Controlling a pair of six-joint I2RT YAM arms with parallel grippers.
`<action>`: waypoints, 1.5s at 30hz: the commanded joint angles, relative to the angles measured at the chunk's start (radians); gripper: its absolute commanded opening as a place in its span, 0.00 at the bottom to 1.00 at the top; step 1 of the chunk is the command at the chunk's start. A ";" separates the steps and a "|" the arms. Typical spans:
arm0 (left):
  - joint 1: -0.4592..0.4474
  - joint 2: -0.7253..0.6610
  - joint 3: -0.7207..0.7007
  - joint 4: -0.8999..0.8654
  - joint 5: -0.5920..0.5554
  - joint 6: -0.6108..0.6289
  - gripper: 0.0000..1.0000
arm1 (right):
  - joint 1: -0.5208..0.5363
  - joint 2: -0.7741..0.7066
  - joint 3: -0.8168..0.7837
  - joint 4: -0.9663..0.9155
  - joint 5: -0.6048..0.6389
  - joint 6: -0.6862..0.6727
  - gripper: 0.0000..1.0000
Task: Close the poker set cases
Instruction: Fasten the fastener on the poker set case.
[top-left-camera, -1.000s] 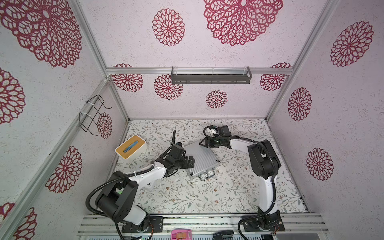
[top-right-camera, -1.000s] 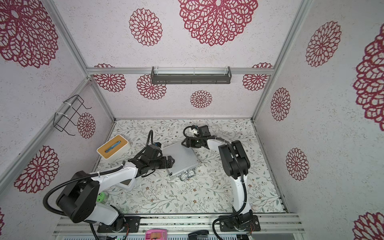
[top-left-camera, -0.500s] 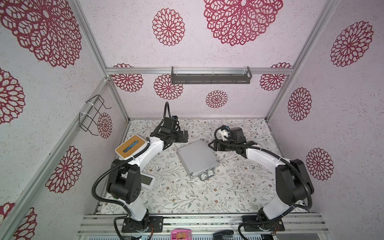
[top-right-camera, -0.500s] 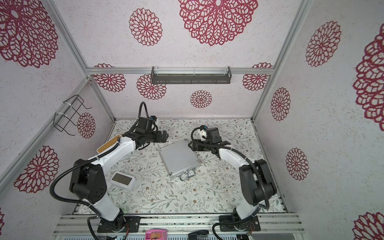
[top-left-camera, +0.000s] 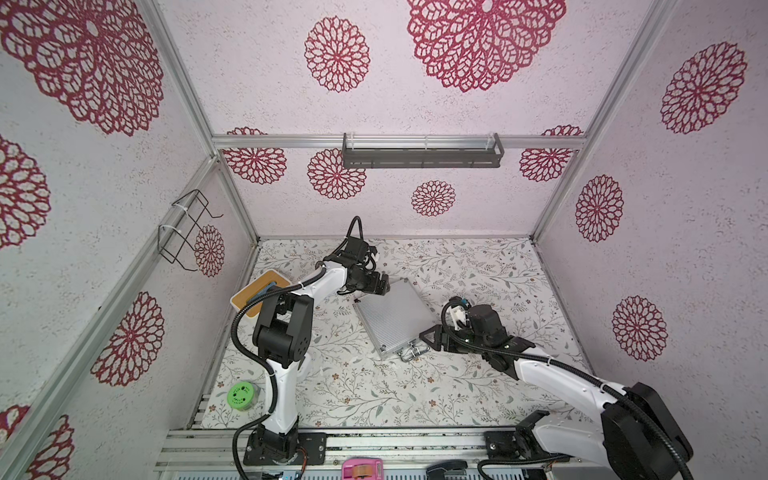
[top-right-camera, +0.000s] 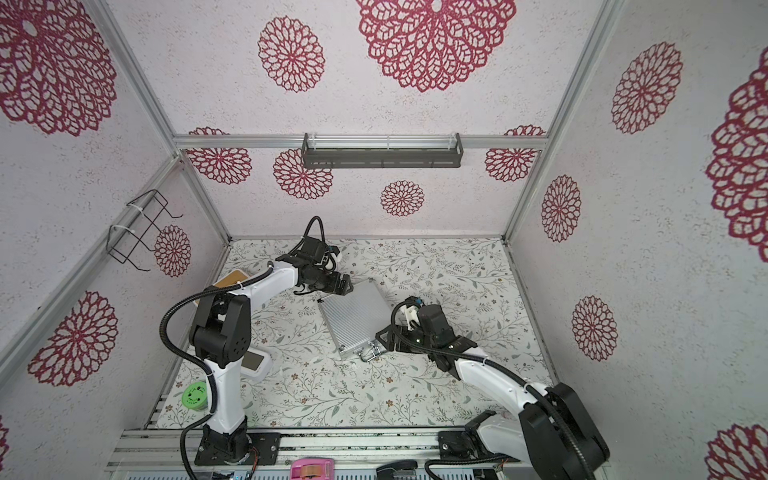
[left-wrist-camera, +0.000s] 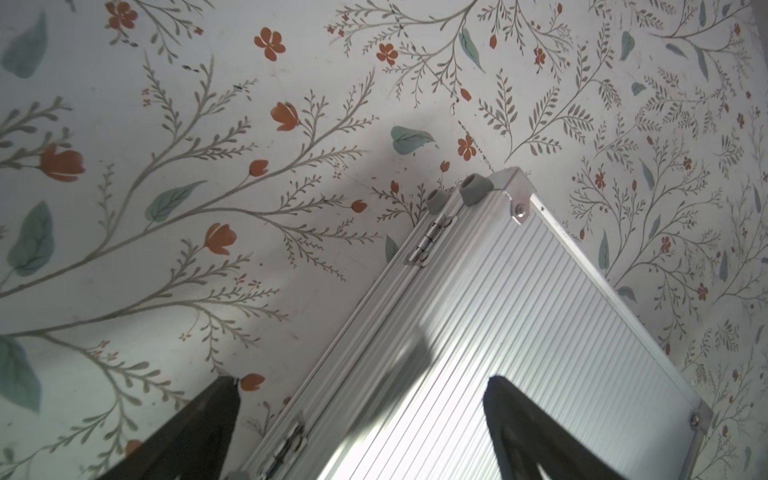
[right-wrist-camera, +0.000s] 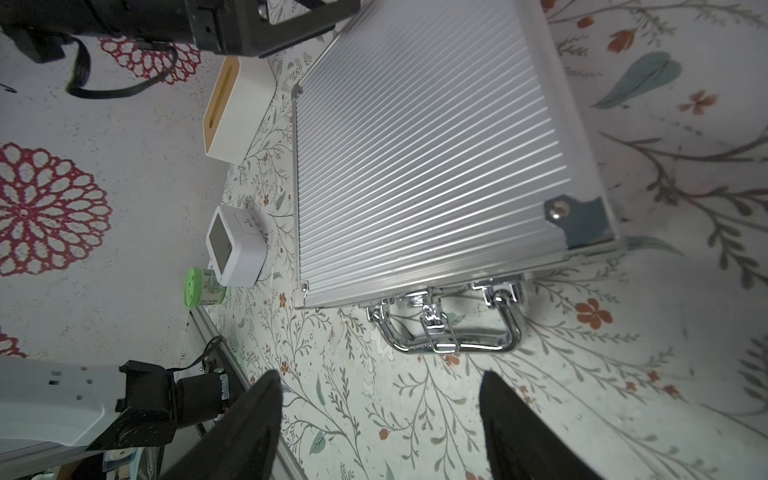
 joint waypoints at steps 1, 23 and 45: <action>-0.009 0.028 0.016 -0.049 0.039 0.046 0.93 | 0.014 -0.050 -0.026 0.043 0.035 0.078 0.75; -0.056 -0.024 -0.131 0.036 0.046 0.012 0.76 | 0.148 0.060 -0.261 0.360 0.207 0.240 0.58; -0.059 -0.011 -0.118 0.019 0.026 0.020 0.75 | 0.191 0.233 -0.278 0.593 0.198 0.326 0.48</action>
